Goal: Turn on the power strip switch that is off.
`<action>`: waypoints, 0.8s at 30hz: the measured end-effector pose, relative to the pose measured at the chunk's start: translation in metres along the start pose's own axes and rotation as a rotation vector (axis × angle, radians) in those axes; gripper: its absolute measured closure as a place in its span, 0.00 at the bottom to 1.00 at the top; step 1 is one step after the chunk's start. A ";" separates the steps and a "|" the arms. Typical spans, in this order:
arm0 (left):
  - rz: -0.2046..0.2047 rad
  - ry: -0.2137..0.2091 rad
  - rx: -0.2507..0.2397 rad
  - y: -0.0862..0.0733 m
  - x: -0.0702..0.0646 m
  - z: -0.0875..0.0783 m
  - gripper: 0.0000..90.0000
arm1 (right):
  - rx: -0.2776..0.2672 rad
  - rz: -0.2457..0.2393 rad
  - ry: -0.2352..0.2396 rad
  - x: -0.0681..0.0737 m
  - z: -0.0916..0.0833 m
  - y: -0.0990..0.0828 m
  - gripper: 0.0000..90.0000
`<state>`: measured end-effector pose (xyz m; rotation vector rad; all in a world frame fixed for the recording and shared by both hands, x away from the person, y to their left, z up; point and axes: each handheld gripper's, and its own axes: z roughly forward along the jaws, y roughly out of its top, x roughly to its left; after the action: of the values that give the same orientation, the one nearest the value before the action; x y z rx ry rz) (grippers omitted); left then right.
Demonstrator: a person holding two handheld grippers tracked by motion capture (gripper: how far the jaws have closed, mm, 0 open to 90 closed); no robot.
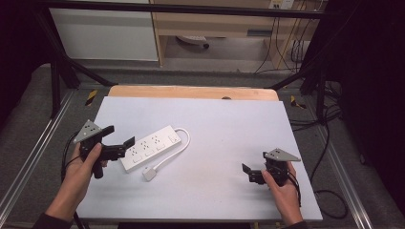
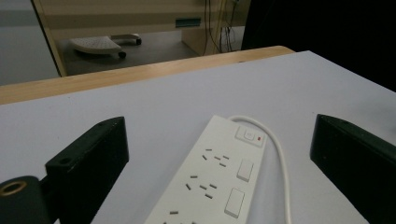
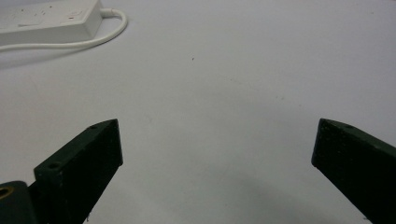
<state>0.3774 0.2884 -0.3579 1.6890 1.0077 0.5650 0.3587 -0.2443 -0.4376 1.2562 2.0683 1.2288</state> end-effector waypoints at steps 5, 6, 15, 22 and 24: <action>-0.006 0.002 -0.007 -0.002 0.002 -0.009 0.05 | 0.001 0.001 -0.001 0.000 0.000 0.000 0.03; -0.004 0.002 -0.008 -0.002 0.002 -0.011 0.05 | 0.001 0.001 -0.001 0.000 0.000 0.000 0.03; -0.010 0.001 -0.006 -0.008 0.004 -0.024 0.05 | 0.001 0.001 -0.001 0.000 0.000 0.000 0.03; -0.018 0.003 -0.007 -0.015 0.008 -0.037 0.05 | -0.002 0.004 -0.002 -0.001 0.000 0.000 0.03; -0.022 0.006 -0.008 -0.017 0.010 -0.040 0.05 | -0.001 0.004 -0.001 0.000 0.000 0.000 0.03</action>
<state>0.3459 0.3196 -0.3607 1.6686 1.0258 0.5590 0.3590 -0.2446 -0.4376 1.2611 2.0648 1.2306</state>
